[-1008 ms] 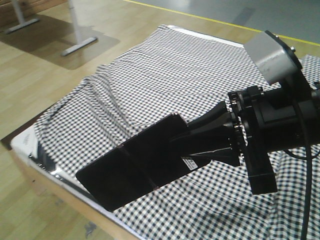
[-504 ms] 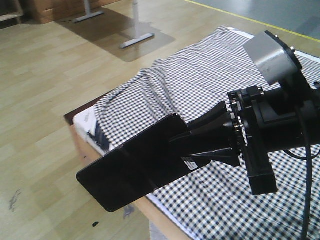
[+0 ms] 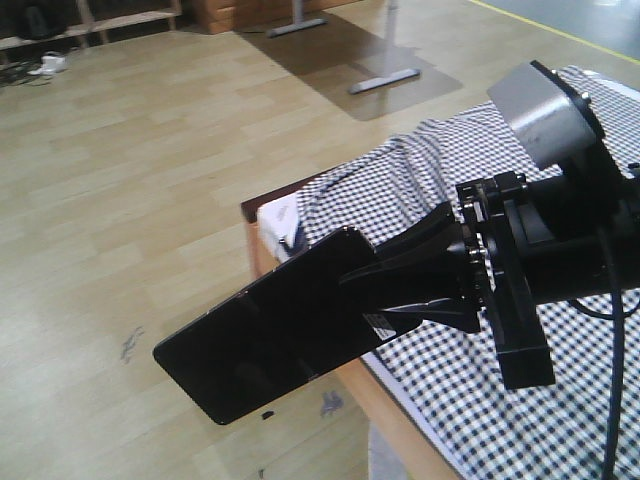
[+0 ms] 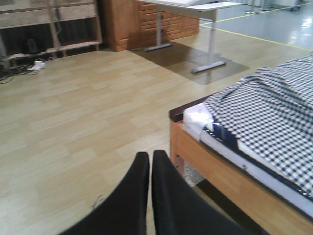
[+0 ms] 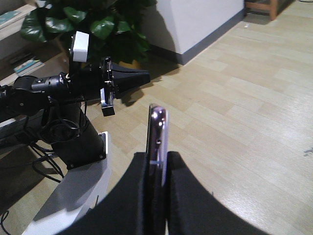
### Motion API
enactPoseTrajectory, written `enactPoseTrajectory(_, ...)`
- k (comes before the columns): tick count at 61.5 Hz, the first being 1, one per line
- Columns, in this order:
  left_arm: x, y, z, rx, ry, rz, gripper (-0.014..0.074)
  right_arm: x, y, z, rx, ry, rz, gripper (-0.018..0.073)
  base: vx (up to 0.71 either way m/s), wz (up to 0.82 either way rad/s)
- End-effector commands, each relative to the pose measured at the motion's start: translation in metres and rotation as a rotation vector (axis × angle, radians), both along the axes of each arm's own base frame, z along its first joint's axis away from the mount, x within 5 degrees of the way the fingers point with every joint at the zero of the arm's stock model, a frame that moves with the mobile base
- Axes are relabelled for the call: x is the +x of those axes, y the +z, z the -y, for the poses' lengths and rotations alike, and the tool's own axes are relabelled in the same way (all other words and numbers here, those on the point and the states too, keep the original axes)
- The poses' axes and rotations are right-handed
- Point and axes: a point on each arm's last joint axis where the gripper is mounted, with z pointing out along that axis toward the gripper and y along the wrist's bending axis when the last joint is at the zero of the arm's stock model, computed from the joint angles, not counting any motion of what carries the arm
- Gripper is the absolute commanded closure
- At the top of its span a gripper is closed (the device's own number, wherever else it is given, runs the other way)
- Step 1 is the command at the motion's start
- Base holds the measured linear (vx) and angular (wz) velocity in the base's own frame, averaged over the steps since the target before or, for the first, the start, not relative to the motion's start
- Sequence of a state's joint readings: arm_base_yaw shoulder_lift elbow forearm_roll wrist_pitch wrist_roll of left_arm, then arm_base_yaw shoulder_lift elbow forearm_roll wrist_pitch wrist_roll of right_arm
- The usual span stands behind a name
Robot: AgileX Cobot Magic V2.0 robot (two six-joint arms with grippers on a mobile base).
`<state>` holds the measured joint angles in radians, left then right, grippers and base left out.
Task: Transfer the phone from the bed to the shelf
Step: 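Hold the phone raised in the right gripper while turning away from the bed, then carry the phone in the right gripper across the room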
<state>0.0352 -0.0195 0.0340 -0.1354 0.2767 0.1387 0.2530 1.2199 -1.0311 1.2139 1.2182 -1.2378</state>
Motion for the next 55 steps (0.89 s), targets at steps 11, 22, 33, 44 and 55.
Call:
enactPoseTrajectory(11, 0.0007, 0.0061, -0.0008, -0.011, 0.012, 0.077, 0.0596, -0.0122, 0.0196, -0.0015, 0.095, 0.065, 0.01, 0.0561, -0.09, 0.42)
enactPoseTrajectory(22, 0.0007, 0.0061, -0.0008, -0.011, 0.012, 0.077, 0.0596, -0.0122, 0.0196, -0.0015, 0.095, 0.065, 0.01, 0.0561, -0.09, 0.41)
enactPoseTrajectory(33, 0.0007, 0.0061, -0.0008, -0.011, 0.012, 0.077, 0.0596, -0.0122, 0.0196, -0.0015, 0.095, 0.065, 0.01, 0.0561, -0.09, 0.4)
enactPoseTrajectory(44, 0.0007, 0.0061, -0.0008, -0.011, 0.012, 0.077, 0.0596, -0.0122, 0.0196, -0.0015, 0.095, 0.066, 0.011, 0.0561, -0.09, 0.38)
enactPoseTrajectory(55, 0.0007, 0.0061, -0.0008, -0.011, 0.012, 0.077, 0.0596, -0.0122, 0.0196, -0.0015, 0.095, 0.066, 0.011, 0.0561, -0.08, 0.35)
